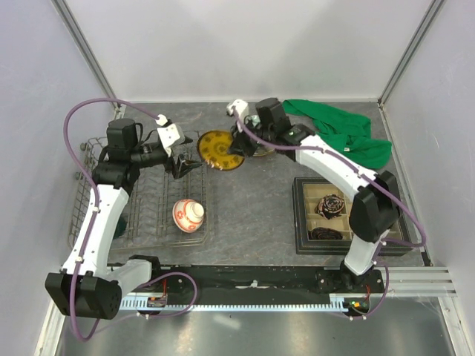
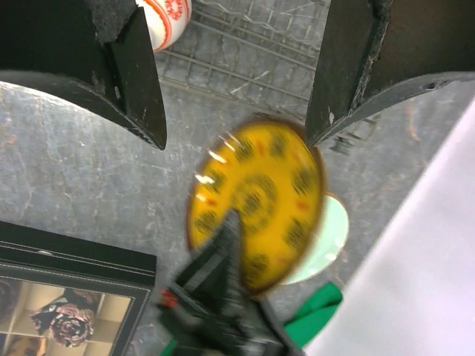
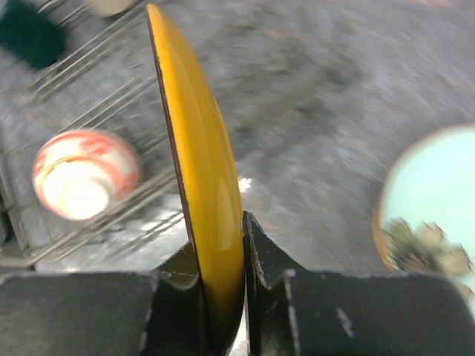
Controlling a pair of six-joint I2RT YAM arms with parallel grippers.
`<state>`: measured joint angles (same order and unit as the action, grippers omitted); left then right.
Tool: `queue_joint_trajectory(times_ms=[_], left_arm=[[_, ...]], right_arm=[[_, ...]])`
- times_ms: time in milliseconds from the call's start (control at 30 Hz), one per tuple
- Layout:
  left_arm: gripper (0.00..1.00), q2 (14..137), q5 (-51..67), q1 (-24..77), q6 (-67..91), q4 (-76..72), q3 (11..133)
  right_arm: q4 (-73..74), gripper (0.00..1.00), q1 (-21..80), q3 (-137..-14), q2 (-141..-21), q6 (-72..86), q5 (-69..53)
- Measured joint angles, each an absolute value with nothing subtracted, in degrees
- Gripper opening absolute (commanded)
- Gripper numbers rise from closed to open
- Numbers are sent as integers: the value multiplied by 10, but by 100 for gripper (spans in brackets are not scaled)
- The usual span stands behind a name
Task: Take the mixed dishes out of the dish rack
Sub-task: Place the plate at the center of the board.
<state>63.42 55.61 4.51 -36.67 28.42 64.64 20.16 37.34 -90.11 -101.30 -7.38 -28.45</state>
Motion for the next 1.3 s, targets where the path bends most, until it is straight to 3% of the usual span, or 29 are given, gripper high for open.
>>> queue_joint_trajectory(times_ms=[400, 1033, 1300], left_arm=[[83, 619, 527, 45, -367, 277, 616], [83, 616, 519, 45, -389, 309, 598], [83, 613, 511, 45, -401, 313, 587]], right_arm=[[200, 0, 172, -1036, -1203, 79, -314], [204, 1, 126, -1128, -1368, 146, -361], [205, 37, 125, -1128, -1368, 148, -377]])
